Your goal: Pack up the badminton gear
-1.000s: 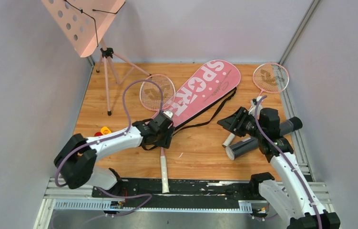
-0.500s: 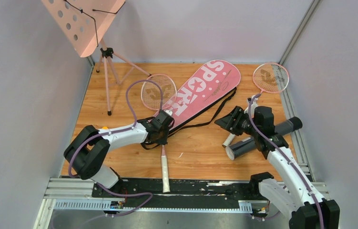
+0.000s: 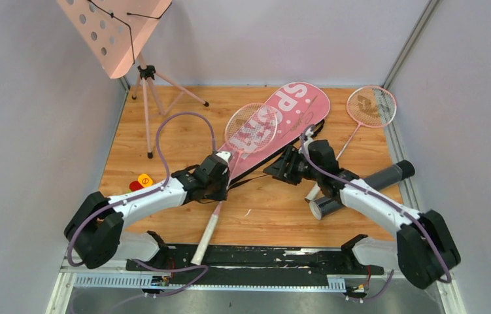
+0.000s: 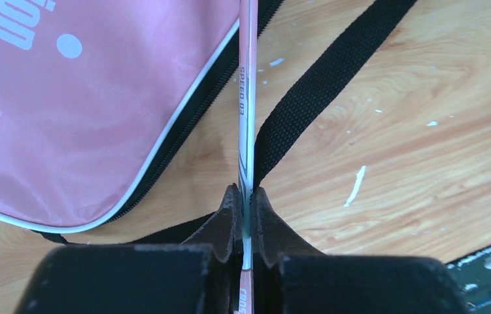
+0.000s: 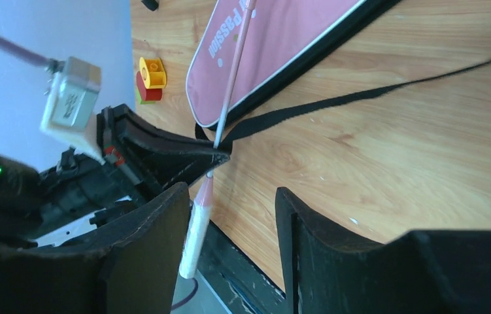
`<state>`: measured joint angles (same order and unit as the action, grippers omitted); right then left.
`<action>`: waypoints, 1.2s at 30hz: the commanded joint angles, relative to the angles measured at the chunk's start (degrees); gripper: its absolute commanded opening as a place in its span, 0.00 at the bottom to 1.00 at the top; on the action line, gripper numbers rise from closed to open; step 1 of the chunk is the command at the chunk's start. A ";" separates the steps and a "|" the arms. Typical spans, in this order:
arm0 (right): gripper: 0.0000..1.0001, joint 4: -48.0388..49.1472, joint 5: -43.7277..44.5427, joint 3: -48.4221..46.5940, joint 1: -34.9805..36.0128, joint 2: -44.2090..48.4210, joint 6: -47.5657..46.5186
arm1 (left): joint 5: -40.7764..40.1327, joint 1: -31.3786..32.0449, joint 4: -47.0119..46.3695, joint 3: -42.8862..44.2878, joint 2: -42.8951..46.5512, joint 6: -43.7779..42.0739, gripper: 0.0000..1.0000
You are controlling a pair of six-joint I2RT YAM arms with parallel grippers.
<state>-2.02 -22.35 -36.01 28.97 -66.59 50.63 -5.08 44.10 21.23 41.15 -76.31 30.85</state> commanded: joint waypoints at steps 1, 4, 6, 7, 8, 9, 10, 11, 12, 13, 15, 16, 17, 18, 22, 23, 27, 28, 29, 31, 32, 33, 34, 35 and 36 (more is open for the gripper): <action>0.52 13.45 2.04 -4.20 4.40 -8.44 7.06 | 3.36 -0.20 -5.76 -1.83 5.43 2.35 0.00; 0.52 19.09 1.86 -5.66 6.70 -14.79 9.66 | 4.37 -0.11 -6.89 -2.81 7.70 3.47 0.00; 0.51 21.86 0.99 -6.75 7.58 -18.56 11.14 | 4.66 -0.15 -7.16 -3.42 9.00 3.97 0.00; 0.51 22.84 0.54 -7.39 7.93 -20.29 11.79 | 4.70 -0.19 -7.21 -3.70 9.39 4.09 0.00; 0.50 23.64 0.07 -8.00 8.13 -21.83 12.23 | 4.72 -0.16 -7.29 -3.83 10.08 4.36 0.00; 0.50 24.69 -0.21 -8.47 8.38 -23.35 12.59 | 4.73 -0.16 -7.36 -4.22 10.41 4.38 0.00; 0.49 25.52 -0.13 -8.98 8.65 -24.54 12.75 | 4.73 -0.17 -7.64 -4.36 10.93 4.39 0.00; 0.48 25.91 -0.12 -9.63 8.91 -25.84 12.96 | 4.73 -0.16 -7.80 -4.68 11.19 4.39 0.00; 0.48 26.41 -0.25 -10.14 9.13 -26.89 13.14 | 4.73 -0.15 -8.05 -4.90 11.69 4.39 0.00; 0.48 26.92 -0.34 -10.73 9.34 -28.07 13.29 | 4.73 -0.15 -8.18 -5.25 11.92 4.37 0.00; 0.47 27.60 -0.45 -11.80 9.80 -30.42 13.86 | 4.73 -0.15 -8.67 -5.81 12.64 4.52 0.00; 0.47 27.82 -0.55 -12.28 10.09 -31.31 14.26 | 4.73 -0.20 -9.00 -5.99 13.13 4.67 0.00; 0.46 28.48 -0.60 -12.65 10.26 -32.13 14.62 | 4.73 -0.16 -9.18 -6.21 13.35 4.71 0.00; 0.46 28.96 -0.68 -13.01 10.60 -32.80 14.74 | 4.73 -0.16 -9.43 -6.32 13.68 4.60 0.00; 0.42 29.14 -0.67 -15.10 11.89 -35.19 14.84 | 4.48 -0.15 -9.33 -6.44 14.04 4.48 0.00; 0.41 29.18 -0.75 -15.48 12.21 -35.67 14.97 | 4.52 -0.15 -9.34 -6.50 14.23 4.43 0.00; 0.28 29.95 -0.79 -15.72 12.83 -36.54 15.52 | 4.64 -0.11 -9.39 -6.79 15.25 4.61 0.02; 0.23 30.19 -0.59 -15.60 12.86 -36.47 15.55 | 4.60 -0.13 -9.38 -6.94 15.50 4.63 0.03; 0.19 30.33 -0.31 -15.51 12.86 -36.35 15.55 | 4.39 -0.15 -9.39 -7.03 16.18 4.65 0.03; 0.17 30.26 -0.22 -15.64 12.91 -36.40 15.55 | 4.09 -0.15 -9.61 -7.41 17.11 4.73 0.03; 0.19 30.09 -0.57 -15.93 12.87 -36.70 15.67 | 4.02 -0.15 -9.62 -7.46 17.35 4.74 0.03; 0.25 30.05 -0.97 -16.20 12.94 -37.06 15.91 | 3.96 -0.15 -9.65 -7.47 17.78 4.68 0.02; 0.29 30.06 -1.25 -16.35 13.02 -37.45 16.21 | 3.95 -0.15 -9.64 -7.53 18.00 4.71 0.02; 0.31 30.54 -1.35 -16.36 13.08 -37.92 16.59 | 4.16 -0.15 -9.79 -7.50 18.21 4.89 0.02; 0.32 31.62 -1.49 -16.29 13.17 -38.32 17.01 | 4.40 -0.15 -9.89 -7.62 18.30 5.04 0.02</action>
<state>24.91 -22.85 -50.24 41.60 -103.18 66.24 -2.07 43.72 16.40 33.26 -60.25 35.86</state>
